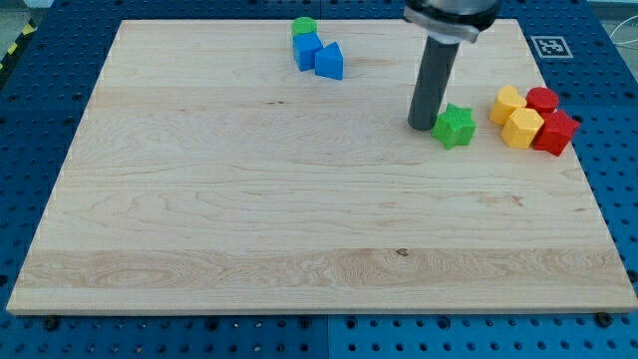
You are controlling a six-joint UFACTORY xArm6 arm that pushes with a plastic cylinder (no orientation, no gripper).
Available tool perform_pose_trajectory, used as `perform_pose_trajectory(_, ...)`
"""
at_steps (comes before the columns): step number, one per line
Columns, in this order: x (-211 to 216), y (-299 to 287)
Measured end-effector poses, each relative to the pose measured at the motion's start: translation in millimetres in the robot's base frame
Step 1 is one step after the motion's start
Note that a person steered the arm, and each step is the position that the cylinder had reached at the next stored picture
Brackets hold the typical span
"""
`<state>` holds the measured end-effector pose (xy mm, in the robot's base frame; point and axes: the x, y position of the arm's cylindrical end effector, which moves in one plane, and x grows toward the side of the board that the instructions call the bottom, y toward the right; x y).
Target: Move the green circle a bit right
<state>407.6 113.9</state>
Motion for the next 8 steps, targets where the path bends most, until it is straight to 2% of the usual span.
perform_pose_trajectory(2, 7.0, 52.5)
perform_pose_trajectory(4, -5.5, 38.4)
perform_pose_trajectory(5, -12.5, -6.6)
perform_pose_trajectory(6, -28.6, -83.1)
perform_pose_trajectory(8, -115.4, -261.5)
